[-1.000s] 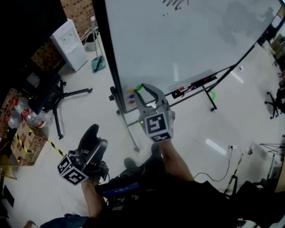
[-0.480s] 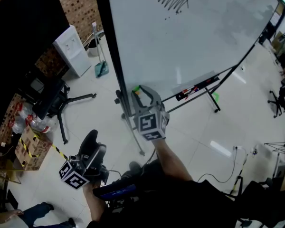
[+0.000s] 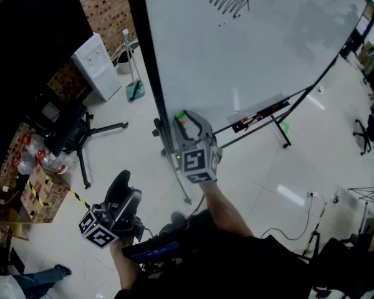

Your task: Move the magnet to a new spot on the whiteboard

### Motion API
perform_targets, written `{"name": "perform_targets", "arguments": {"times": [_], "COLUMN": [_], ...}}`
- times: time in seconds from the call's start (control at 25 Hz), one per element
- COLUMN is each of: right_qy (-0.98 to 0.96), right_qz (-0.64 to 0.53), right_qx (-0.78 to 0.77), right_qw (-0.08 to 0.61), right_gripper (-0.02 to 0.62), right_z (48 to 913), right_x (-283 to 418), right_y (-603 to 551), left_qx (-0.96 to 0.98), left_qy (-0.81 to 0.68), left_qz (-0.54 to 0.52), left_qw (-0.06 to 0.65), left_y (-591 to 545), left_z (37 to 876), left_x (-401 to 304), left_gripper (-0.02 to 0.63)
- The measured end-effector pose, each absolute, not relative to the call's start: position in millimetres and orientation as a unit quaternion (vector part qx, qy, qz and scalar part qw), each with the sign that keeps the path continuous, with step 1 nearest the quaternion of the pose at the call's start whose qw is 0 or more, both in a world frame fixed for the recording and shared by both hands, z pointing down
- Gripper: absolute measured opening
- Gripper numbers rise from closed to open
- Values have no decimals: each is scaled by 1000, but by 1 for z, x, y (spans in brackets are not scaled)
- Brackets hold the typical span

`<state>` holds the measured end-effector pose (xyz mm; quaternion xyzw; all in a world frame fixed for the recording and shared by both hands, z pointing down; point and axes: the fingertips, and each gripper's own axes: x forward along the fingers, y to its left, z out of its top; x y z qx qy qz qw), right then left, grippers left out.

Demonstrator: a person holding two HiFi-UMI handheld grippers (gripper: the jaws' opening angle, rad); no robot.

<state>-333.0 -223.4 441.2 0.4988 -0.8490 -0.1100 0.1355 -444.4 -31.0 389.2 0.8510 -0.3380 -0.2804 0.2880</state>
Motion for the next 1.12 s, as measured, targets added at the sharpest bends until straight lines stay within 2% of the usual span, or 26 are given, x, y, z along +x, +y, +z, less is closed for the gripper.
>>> {"name": "perform_targets", "arguments": {"times": [0.32,0.76,1.12], "right_qy": [-866,-914,-919], "right_qz": [-83,32,89], "right_qx": [480,403,376], "right_qw": [112,-26,-77], "right_gripper": [156,153,149], "right_z": [436,395,378], "right_x": [-325,-280,-250], "right_y": [-214,-179,-147], "left_qx": [855,870,877], "left_qy": [-329,-292,-255], "left_qz": [-278,-267,-264], "left_qw": [290,295,309], "left_y": [-34,-40,-41], "left_z": [389,389,392], "left_x": [-435,-409,-394], "left_gripper": [359,360,359]}}
